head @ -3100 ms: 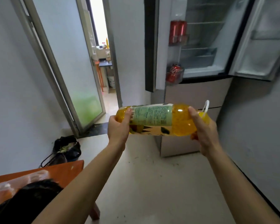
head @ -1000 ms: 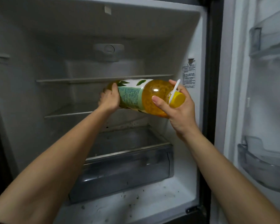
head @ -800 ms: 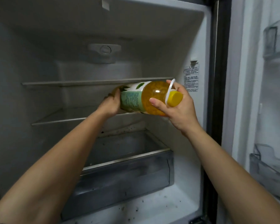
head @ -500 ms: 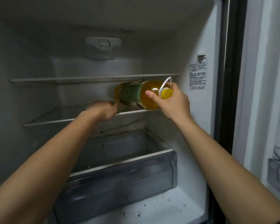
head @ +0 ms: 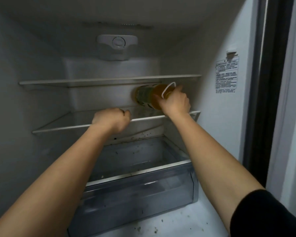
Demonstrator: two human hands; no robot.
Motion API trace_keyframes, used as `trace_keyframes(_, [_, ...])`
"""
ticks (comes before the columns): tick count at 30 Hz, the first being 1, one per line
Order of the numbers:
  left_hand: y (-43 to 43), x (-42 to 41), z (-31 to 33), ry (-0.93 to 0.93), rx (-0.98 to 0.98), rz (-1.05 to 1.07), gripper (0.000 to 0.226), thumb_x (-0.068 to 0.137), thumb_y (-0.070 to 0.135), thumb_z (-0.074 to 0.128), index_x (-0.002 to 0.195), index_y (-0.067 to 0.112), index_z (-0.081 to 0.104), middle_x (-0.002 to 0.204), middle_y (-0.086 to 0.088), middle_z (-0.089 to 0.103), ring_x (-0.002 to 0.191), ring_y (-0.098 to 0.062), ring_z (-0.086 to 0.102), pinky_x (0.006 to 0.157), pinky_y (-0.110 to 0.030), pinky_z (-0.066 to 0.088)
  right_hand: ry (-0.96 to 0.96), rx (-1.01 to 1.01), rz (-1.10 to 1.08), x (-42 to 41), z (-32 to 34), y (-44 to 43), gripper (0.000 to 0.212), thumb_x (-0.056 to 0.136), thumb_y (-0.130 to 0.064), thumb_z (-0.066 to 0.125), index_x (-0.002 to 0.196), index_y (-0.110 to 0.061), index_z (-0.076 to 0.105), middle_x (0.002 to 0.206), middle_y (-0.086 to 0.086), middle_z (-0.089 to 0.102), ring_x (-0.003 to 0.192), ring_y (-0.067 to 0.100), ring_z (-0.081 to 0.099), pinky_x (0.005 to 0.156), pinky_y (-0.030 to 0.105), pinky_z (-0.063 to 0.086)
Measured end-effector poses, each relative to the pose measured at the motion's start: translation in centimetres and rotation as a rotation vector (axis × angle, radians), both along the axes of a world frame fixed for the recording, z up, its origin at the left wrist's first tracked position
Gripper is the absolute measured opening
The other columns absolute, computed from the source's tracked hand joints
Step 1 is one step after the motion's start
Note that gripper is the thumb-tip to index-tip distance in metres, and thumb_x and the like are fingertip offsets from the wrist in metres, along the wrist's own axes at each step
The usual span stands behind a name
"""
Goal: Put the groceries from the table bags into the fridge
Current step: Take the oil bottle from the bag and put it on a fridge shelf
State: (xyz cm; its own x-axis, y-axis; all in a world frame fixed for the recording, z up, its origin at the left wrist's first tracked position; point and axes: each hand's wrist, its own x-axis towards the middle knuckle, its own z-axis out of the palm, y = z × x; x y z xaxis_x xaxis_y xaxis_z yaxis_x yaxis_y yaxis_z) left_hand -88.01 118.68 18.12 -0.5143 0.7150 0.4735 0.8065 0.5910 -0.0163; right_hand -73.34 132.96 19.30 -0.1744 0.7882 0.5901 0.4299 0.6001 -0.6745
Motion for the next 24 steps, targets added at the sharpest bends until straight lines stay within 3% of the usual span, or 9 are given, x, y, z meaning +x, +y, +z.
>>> trace_keyframes(9, [0.1, 0.4, -0.4, 0.049, 0.059, 0.006, 0.057, 0.101, 0.045, 0.02, 0.114, 0.015, 0.067, 0.121, -0.017, 0.065, 0.105, -0.035, 0.061, 0.074, -0.035, 0.037, -0.083, -0.065, 0.038, -2.2, 1.4, 1.6, 0.089, 0.081, -0.053, 0.075, 0.142, -0.007, 0.028, 0.135, 0.013, 0.059, 0.124, 0.035, 0.057, 0.096, 0.038, 0.046])
trace_keyframes(15, [-0.1, 1.2, -0.6, 0.075, 0.14, 0.04, 0.055, 0.1, 0.041, 0.023, 0.102, 0.014, 0.07, 0.102, -0.017, 0.068, 0.076, -0.029, 0.049, 0.068, -0.034, 0.037, -0.244, -0.098, 0.064, -2.0, 1.0, 1.8, 0.104, 0.088, -0.053, 0.067, 0.156, -0.004, 0.004, 0.145, 0.017, 0.051, 0.13, 0.036, 0.053, 0.102, 0.04, 0.044])
trace_keyframes(18, [-0.5, 1.6, -1.1, 0.178, 0.228, 0.032, 0.048, 0.102, 0.035, 0.027, 0.092, 0.014, 0.069, 0.092, -0.017, 0.07, 0.073, -0.033, 0.056, 0.065, -0.034, 0.04, -0.267, -0.021, 0.016, -0.3, -0.5, 0.6, 0.08, 0.093, -0.056, 0.057, 0.149, -0.007, 0.029, 0.137, 0.018, 0.057, 0.122, 0.038, 0.058, 0.095, 0.042, 0.048])
trace_keyframes(20, [-0.8, 1.9, -1.7, 0.253, 0.283, 0.025, 0.039, 0.103, 0.029, 0.032, 0.099, 0.013, 0.068, 0.091, -0.017, 0.07, 0.08, -0.037, 0.063, 0.066, -0.036, 0.046, -0.211, 0.12, -0.015, 1.2, -2.3, -0.8, 0.066, 0.096, -0.058, 0.048, 0.136, -0.006, 0.044, 0.127, 0.019, 0.062, 0.113, 0.039, 0.062, 0.091, 0.043, 0.048])
trace_keyframes(22, [-1.3, 2.2, -2.5, 0.267, 0.324, 0.02, 0.036, 0.101, 0.029, 0.036, 0.101, 0.011, 0.066, 0.095, -0.019, 0.069, 0.087, -0.039, 0.063, 0.072, -0.041, 0.05, -0.185, 0.274, -0.011, 2.5, -4.7, -1.9, 0.06, 0.098, -0.057, 0.043, 0.132, -0.007, 0.05, 0.128, 0.019, 0.062, 0.116, 0.036, 0.059, 0.1, 0.045, 0.044])
trace_keyframes(24, [-2.1, 2.6, -3.8, 0.241, 0.373, 0.035, 0.045, 0.099, 0.037, 0.03, 0.106, 0.011, 0.066, 0.107, -0.019, 0.067, 0.1, -0.038, 0.06, 0.083, -0.046, 0.048, -0.18, 0.314, 0.016, 3.8, -7.3, -2.8, 0.062, 0.1, -0.057, 0.037, 0.141, -0.011, 0.047, 0.146, 0.016, 0.051, 0.137, 0.032, 0.045, 0.117, 0.047, 0.03])
